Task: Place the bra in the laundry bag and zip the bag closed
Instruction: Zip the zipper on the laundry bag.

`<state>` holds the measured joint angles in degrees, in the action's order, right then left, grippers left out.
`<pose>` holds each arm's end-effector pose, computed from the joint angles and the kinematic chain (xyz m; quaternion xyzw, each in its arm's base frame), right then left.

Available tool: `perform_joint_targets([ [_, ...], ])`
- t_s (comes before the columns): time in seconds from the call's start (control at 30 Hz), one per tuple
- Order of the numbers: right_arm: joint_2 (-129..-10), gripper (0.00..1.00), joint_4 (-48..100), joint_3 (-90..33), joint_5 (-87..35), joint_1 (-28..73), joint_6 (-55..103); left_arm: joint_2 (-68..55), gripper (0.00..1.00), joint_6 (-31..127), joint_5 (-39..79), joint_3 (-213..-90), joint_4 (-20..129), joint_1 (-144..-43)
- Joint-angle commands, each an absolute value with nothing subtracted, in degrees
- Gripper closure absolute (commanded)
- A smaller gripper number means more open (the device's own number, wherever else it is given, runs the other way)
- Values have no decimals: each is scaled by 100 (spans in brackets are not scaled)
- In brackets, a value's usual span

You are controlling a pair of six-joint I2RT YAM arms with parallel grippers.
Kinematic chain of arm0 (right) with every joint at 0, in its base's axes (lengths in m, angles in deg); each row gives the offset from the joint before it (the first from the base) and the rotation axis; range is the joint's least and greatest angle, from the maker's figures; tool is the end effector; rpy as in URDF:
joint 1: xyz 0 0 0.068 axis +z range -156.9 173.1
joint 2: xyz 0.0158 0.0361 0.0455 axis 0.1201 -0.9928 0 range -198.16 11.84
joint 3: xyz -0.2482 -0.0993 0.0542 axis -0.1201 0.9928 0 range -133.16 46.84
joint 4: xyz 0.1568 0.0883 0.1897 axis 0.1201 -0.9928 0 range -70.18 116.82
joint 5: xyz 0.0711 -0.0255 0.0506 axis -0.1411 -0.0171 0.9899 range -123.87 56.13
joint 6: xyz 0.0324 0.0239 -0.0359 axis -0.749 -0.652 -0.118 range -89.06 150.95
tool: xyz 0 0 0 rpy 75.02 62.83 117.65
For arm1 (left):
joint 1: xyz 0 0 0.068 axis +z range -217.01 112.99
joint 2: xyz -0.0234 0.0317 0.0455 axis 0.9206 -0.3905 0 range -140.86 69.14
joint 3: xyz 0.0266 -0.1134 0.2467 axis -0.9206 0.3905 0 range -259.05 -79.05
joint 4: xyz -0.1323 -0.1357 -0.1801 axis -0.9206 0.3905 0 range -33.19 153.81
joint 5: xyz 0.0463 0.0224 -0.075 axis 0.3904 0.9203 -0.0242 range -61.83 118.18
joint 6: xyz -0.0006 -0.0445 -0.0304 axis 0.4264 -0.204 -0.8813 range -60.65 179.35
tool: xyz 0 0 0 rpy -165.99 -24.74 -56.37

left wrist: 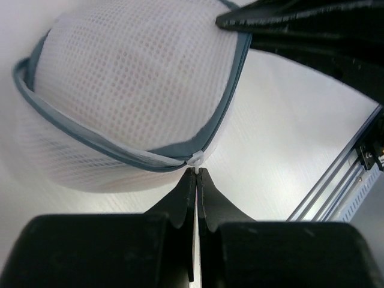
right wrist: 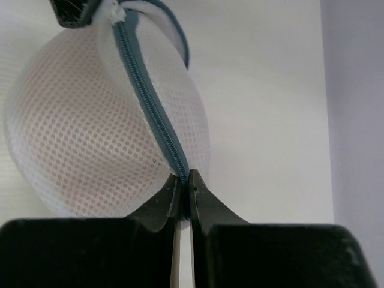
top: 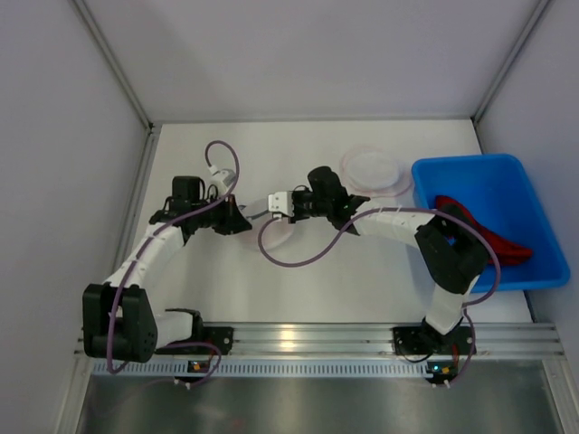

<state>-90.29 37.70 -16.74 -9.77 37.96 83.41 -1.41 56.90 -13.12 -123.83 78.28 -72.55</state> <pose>0.2724 0.2918 0.2163 -0.6997 0.4717 0.1447 0.5168 0.2439 -0.0472 0.2360 0.1519 0.8676 -0.3514 0.3174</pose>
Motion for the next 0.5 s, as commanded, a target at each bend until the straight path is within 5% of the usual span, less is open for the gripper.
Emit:
perform_joint_targets([
  [0.0,-9152,93,3773,-2048,-1260,3415,8649,-117,100,5988,-1594,-12528,8080,-7176],
  [0.13,-9064,49,3597,-2207,-1094,3458,8597,-337,100,5962,-1674,-12721,8071,-7220],
  [0.47,-8554,44,3376,-1961,-574,4029,8403,-434,100,5637,-1612,-12766,7904,-7721],
])
